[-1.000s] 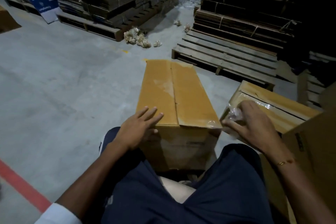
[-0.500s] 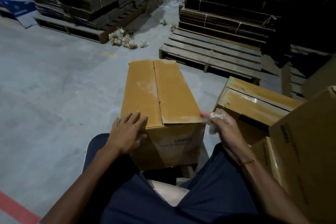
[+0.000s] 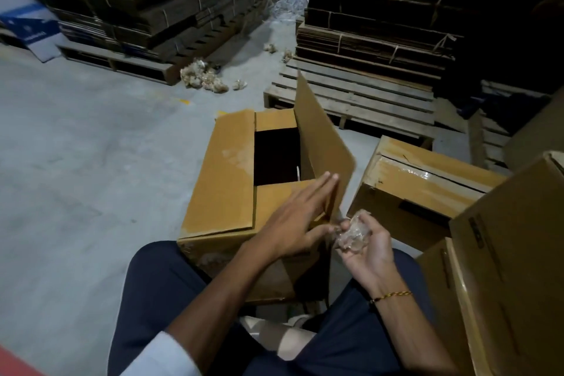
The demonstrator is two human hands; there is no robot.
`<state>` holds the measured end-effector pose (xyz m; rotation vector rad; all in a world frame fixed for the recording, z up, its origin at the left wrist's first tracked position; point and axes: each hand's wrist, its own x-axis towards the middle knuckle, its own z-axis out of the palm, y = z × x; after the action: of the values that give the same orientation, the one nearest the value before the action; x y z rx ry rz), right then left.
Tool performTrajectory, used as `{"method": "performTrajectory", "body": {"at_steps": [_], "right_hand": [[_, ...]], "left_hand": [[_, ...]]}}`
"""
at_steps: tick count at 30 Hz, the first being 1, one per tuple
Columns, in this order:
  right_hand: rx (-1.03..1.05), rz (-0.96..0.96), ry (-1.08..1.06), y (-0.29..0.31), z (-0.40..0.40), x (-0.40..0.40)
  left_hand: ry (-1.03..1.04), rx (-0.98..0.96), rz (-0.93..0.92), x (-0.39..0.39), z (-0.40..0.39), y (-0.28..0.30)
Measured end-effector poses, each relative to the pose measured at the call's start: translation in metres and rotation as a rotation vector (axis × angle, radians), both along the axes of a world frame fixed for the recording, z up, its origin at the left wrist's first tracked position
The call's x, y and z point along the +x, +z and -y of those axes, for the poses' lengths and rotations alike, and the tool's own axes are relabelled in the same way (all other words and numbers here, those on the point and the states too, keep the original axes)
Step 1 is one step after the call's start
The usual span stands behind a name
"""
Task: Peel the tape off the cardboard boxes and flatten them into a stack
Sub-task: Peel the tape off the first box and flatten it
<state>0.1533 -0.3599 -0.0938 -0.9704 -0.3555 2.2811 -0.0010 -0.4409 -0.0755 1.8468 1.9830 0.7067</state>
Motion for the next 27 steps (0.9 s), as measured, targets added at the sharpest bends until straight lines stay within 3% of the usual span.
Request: {"method": "performTrajectory", "body": {"at_steps": [3, 5, 7, 8, 12, 16, 19, 20, 22, 24, 27], "right_hand": [[0.405, 0.499, 0.265, 0.000, -0.013, 0.010], [0.776, 0.856, 0.436, 0.008, -0.025, 0.023], [1.071, 1.134, 0.454, 0.022, -0.039, 0.040], [1.126, 1.184, 0.419, 0.031, -0.045, 0.050], [1.137, 1.069, 0.510, 0.054, -0.052, 0.067], [1.210, 0.800, 0.688, 0.055, -0.011, 0.049], [1.204, 0.531, 0.818, 0.056, 0.024, 0.033], [1.208, 0.479, 0.893, 0.055, 0.034, 0.027], [1.358, 0.519, 1.034, 0.051, 0.051, 0.014], [1.536, 0.628, 1.139, 0.045, 0.062, 0.002], [1.710, 0.817, 1.100, 0.038, 0.072, -0.010]], "left_hand": [[-0.019, -0.310, -0.181, -0.003, -0.003, -0.024], [0.002, -0.474, -0.170, -0.005, 0.004, -0.041], [0.042, -0.521, -0.153, -0.007, 0.007, -0.049], [0.053, -0.544, -0.152, -0.007, 0.007, -0.049], [0.081, -0.688, -0.016, -0.011, -0.006, -0.030], [0.350, -0.781, 0.097, -0.018, -0.018, -0.013], [0.616, -0.667, 0.238, -0.023, -0.014, -0.016], [0.613, -0.608, 0.225, -0.027, -0.014, -0.015], [0.575, -0.512, 0.131, -0.043, -0.016, -0.016], [0.438, -0.579, -0.095, -0.062, -0.026, -0.007], [0.303, -0.616, -0.259, -0.081, -0.025, 0.002]]}}
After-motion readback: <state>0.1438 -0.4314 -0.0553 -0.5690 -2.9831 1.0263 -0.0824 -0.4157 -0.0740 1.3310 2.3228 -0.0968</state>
